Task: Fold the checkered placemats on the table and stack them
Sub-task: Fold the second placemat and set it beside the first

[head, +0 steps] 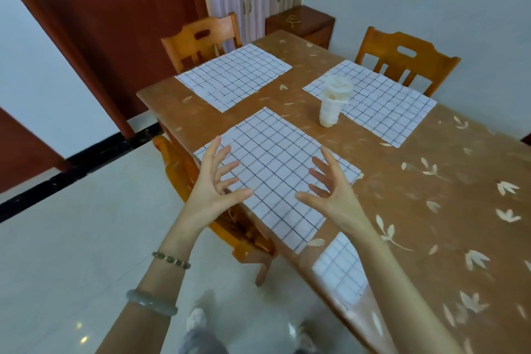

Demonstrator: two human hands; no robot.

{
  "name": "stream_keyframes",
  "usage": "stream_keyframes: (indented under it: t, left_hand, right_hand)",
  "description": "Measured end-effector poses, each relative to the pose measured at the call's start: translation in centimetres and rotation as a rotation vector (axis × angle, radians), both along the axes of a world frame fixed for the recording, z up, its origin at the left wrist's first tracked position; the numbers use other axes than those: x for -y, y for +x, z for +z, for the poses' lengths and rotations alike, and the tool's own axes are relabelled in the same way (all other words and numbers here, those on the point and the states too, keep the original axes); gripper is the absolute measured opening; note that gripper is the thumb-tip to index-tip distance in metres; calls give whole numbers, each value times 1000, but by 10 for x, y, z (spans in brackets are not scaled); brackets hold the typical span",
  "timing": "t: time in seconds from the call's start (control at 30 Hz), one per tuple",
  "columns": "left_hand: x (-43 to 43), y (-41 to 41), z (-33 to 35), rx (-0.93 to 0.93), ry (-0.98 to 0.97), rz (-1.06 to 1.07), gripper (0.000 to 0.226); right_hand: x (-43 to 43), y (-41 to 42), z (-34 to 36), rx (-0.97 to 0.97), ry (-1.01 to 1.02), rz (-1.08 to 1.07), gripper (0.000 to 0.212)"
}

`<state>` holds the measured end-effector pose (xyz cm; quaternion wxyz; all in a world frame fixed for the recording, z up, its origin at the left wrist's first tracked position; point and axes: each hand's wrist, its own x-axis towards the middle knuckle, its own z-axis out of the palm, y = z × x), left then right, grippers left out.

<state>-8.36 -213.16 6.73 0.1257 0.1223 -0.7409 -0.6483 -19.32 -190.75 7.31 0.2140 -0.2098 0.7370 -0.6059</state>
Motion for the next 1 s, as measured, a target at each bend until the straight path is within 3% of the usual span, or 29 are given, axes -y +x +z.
stream_keyframes:
  t: [0.4,0.7,1.0]
  left_hand:
    - [169,3,-1,36,-34,-276,108]
    - [196,-47,-13,73,-42,-468,109]
    - [195,-141,-28,140,-74,-645,114]
  right_hand:
    - [154,49,-10,17,-25,-245,96]
    - [168,42,-13,42,19,-465,94]
    - [155,-16,-33,81,12,-599,87]
